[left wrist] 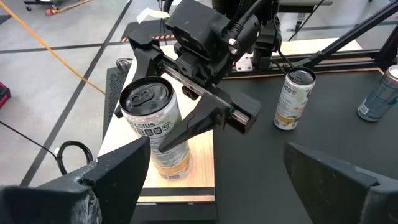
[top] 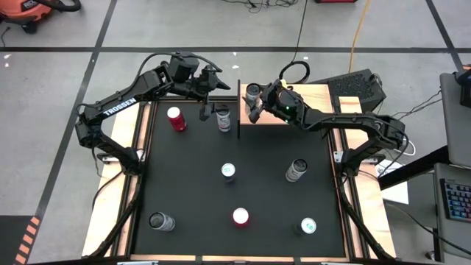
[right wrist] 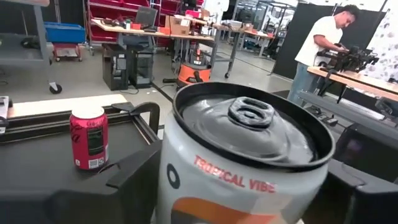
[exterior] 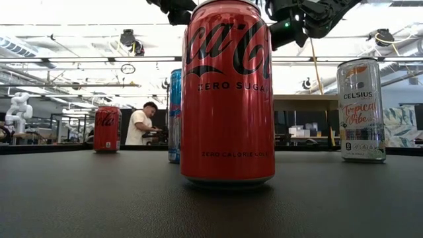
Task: Place canned beverage on shelf
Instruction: Put the left white-yellow soda can on the shelf
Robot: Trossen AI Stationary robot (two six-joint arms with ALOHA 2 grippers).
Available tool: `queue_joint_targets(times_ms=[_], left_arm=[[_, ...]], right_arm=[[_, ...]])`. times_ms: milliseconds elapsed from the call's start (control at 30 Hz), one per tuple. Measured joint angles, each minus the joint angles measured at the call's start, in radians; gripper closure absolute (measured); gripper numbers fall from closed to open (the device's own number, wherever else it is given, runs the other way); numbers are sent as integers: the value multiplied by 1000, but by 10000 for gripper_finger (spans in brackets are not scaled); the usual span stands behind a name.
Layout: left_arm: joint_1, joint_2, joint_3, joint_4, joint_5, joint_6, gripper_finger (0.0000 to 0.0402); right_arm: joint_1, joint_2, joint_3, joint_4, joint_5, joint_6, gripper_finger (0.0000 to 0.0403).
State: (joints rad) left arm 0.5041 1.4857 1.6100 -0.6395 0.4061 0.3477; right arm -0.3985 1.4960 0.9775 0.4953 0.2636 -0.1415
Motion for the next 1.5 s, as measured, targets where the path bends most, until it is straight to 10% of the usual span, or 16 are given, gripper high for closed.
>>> queue_joint_targets(times_ms=[267, 867, 1500], left_arm=[[0, 0, 0, 1, 0, 0, 30], [0, 0, 0, -1, 0, -2, 30], [0, 0, 0, -6, 0, -2, 30]], right_arm=[[0, -3, 0, -2, 14, 1, 168], [-74, -272, -2, -329, 293, 81, 164], [-300, -442, -27, -610, 340, 192, 164]])
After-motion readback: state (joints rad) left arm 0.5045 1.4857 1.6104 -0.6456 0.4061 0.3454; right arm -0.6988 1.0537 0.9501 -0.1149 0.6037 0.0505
